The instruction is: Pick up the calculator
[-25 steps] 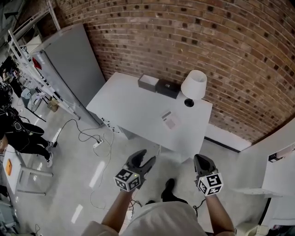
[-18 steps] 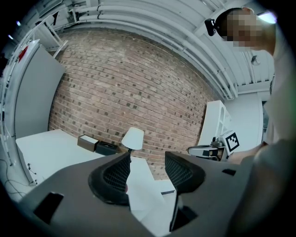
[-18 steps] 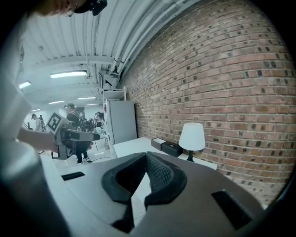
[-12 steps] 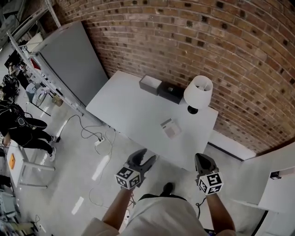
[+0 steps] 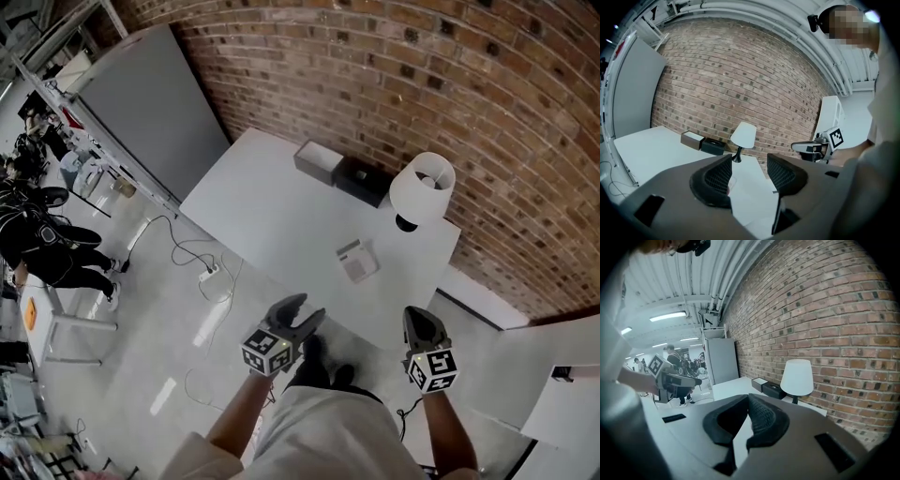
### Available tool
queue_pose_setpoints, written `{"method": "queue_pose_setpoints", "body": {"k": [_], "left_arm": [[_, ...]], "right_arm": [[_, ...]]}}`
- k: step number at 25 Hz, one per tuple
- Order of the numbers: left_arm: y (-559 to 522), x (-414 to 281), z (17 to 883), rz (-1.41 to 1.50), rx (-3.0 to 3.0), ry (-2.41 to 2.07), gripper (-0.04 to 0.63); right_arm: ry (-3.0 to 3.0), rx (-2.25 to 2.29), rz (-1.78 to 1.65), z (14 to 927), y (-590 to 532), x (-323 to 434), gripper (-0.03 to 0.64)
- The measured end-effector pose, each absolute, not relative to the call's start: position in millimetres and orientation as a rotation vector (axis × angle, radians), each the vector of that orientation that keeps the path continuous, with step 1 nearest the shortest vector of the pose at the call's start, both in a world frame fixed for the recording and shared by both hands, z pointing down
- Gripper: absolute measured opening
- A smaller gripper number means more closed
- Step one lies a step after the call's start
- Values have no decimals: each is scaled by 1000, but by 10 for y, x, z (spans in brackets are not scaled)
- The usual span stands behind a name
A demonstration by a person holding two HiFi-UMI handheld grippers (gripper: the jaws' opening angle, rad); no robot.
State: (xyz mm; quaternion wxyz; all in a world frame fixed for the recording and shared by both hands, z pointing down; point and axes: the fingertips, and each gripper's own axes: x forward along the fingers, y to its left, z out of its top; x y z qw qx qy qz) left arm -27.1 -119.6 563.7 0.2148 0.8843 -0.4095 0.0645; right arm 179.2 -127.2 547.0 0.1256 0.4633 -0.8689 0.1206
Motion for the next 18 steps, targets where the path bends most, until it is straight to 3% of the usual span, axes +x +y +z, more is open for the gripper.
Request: {"method": "queue_pose_setpoints", "body": {"k": [18], "left_arm": [[-2621, -412, 6606, 359, 2480, -783, 247]], "right_arm": [[-2360, 1507, 493, 6068, -2337, 1295, 12]]}}
